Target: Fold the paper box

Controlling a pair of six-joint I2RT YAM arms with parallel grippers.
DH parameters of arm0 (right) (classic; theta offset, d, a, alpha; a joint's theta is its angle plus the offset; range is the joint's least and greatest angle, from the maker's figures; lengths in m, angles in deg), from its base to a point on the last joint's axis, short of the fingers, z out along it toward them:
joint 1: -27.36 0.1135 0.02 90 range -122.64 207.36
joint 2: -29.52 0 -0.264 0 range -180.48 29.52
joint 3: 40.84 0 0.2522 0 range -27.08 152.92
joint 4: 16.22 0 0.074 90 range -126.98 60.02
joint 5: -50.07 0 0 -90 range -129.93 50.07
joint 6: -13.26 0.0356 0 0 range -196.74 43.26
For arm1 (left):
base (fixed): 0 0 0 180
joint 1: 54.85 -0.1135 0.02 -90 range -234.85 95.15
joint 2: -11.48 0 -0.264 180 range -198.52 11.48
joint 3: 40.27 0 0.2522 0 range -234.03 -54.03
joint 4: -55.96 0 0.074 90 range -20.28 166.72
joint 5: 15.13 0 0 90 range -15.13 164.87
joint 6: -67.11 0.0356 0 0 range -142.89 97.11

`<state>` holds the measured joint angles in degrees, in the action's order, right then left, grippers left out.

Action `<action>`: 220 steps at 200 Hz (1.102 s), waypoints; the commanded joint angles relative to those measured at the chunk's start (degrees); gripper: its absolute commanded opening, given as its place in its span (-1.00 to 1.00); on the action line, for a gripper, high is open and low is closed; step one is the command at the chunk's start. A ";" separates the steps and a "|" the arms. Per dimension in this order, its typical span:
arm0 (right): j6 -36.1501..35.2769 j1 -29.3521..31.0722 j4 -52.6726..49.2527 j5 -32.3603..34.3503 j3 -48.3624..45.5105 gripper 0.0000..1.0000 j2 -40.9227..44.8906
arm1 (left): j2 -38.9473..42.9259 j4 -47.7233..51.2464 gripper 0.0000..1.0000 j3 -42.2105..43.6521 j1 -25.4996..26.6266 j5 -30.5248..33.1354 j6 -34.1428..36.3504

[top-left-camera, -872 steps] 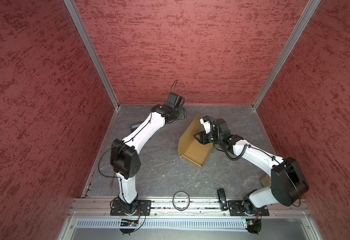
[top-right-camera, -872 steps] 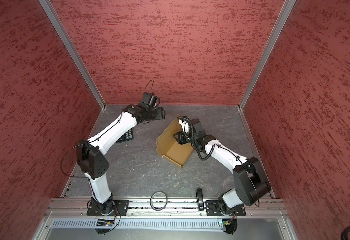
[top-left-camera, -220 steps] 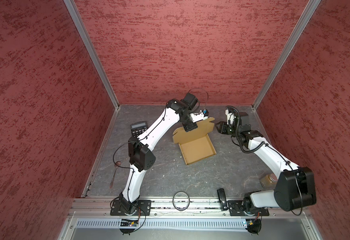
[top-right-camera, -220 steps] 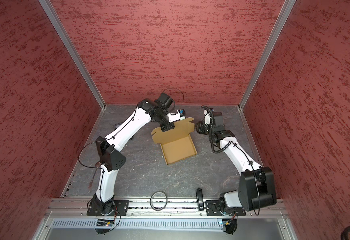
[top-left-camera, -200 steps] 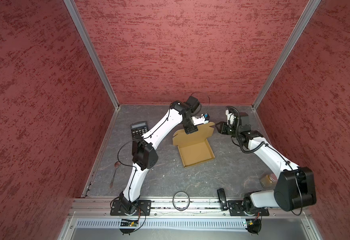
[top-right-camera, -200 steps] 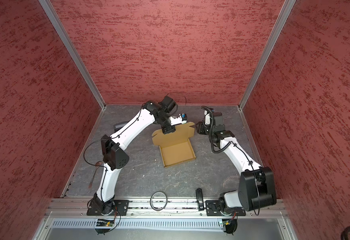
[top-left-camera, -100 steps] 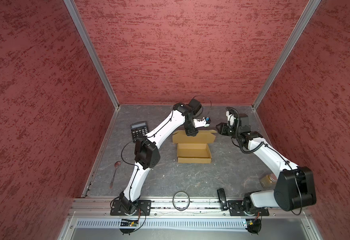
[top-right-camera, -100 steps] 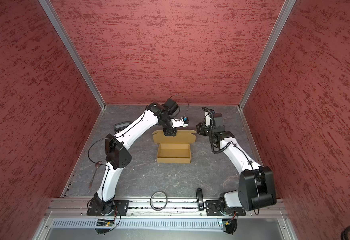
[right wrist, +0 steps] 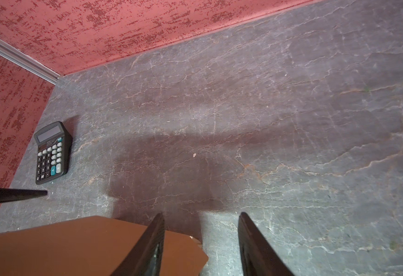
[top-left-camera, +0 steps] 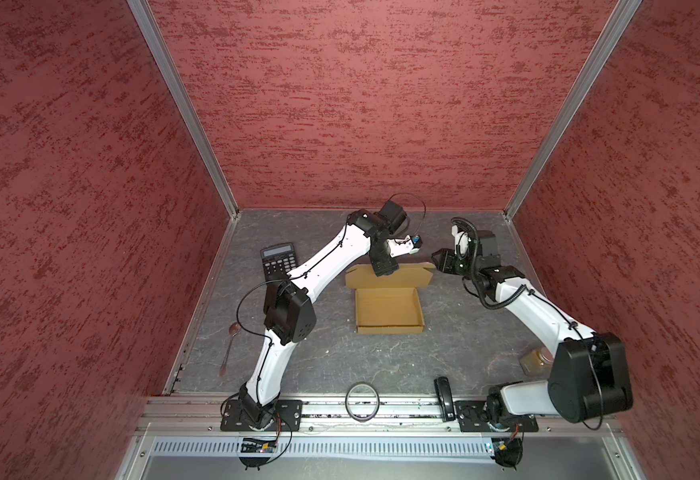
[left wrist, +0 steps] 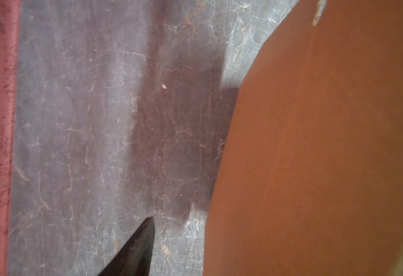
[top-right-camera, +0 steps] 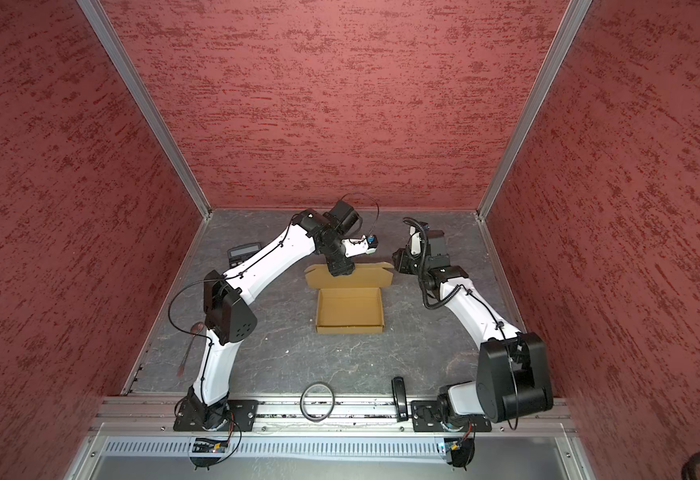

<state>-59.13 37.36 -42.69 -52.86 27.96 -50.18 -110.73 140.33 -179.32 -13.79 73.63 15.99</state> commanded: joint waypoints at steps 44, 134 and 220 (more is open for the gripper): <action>0.67 -0.39 0.87 -0.45 -0.28 0.03 3.14 | 4.90 -4.91 0.39 3.53 -0.06 3.82 -3.51; 0.06 -0.38 -2.62 0.57 -1.65 0.18 7.22 | 17.48 -12.81 0.53 11.53 -4.45 1.68 -17.55; -0.26 0.06 -7.53 -0.60 -6.76 0.22 15.91 | 41.77 -17.53 0.41 37.33 -11.38 0.87 -36.57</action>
<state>-59.41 37.36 -47.63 -53.25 22.17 -36.92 -74.99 124.05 -148.24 -23.17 76.41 -12.36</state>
